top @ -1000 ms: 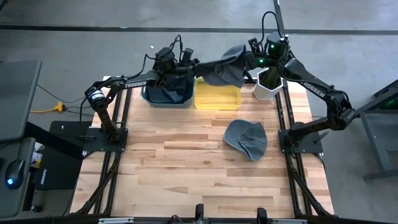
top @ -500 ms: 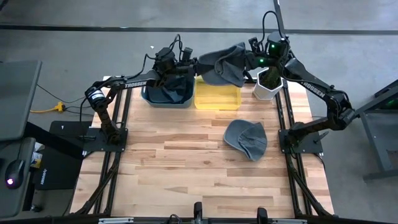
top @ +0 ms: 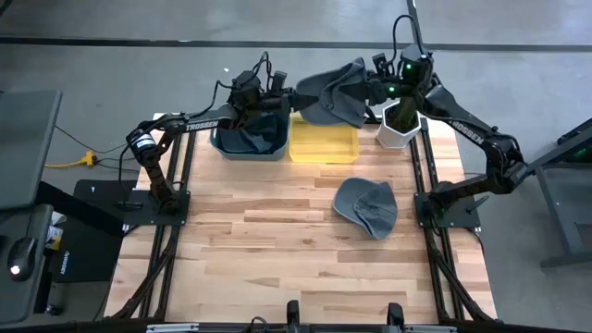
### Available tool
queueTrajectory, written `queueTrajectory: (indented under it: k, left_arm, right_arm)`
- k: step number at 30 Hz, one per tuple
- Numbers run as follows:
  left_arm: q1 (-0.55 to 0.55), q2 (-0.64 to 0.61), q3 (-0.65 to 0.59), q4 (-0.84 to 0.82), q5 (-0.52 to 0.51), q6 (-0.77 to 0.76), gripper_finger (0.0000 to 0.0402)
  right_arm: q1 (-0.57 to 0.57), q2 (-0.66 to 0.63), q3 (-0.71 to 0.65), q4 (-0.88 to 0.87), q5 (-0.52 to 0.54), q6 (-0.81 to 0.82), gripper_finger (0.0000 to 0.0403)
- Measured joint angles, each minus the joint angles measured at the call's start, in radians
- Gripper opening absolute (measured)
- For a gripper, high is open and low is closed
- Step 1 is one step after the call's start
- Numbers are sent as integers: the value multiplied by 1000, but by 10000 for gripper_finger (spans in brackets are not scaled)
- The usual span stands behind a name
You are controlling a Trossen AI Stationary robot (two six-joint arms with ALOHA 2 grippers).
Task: Pick & Place hat
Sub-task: Put the left gray cap into the yellow bin
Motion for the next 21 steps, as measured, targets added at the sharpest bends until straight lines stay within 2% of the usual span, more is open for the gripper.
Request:
queueTrajectory:
  k: [11, 21]
  left_arm:
    - [0, 0, 0, -15, -42, -44, 0]
    - [48, 0, 0, -75, -42, -99, 0]
  right_arm:
    - [-99, -21, 0, -1, -133, 3, 170]
    - [-195, -89, 0, -1, -199, -11, 158]
